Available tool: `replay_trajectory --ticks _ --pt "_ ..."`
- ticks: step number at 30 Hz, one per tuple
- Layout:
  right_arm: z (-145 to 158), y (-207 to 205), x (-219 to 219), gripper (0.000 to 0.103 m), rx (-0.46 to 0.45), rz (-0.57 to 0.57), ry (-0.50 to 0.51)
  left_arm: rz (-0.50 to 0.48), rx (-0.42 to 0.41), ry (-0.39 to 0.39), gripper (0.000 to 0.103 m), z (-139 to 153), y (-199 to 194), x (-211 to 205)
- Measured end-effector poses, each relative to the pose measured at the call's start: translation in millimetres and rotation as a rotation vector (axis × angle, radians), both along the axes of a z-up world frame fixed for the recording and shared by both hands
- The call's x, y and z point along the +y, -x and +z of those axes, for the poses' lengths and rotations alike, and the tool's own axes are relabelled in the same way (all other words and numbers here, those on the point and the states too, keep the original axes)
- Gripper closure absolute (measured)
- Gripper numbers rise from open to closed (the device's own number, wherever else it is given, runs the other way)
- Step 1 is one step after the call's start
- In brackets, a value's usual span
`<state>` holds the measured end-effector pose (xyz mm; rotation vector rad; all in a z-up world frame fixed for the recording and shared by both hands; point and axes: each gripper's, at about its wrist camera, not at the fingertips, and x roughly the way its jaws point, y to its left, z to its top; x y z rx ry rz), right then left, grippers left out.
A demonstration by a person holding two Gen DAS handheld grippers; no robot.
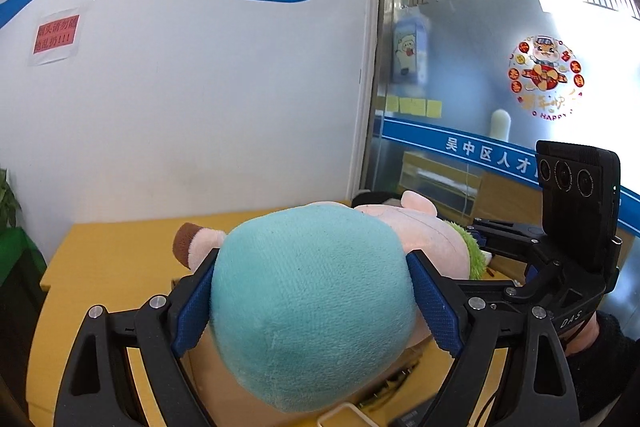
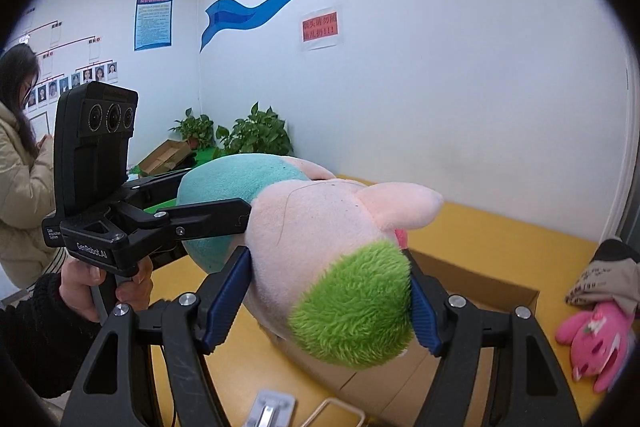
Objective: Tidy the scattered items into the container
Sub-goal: 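Lift the plush pig with the right gripper and carry it over the box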
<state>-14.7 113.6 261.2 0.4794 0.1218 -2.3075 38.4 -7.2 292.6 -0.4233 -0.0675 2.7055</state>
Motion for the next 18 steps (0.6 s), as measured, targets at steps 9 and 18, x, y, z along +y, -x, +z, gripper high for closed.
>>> replay_trajectory --ticks 9,18 --pt "-10.1 109.8 -30.9 0.032 -0.073 0.027 0.001 0.03 -0.046 -0.005 0.015 2.1 108.3 -34.1" --pt "-76.0 197.3 -45.6 0.033 -0.187 0.016 0.006 0.042 -0.174 -0.033 0.017 -60.8 196.8 -56.3"
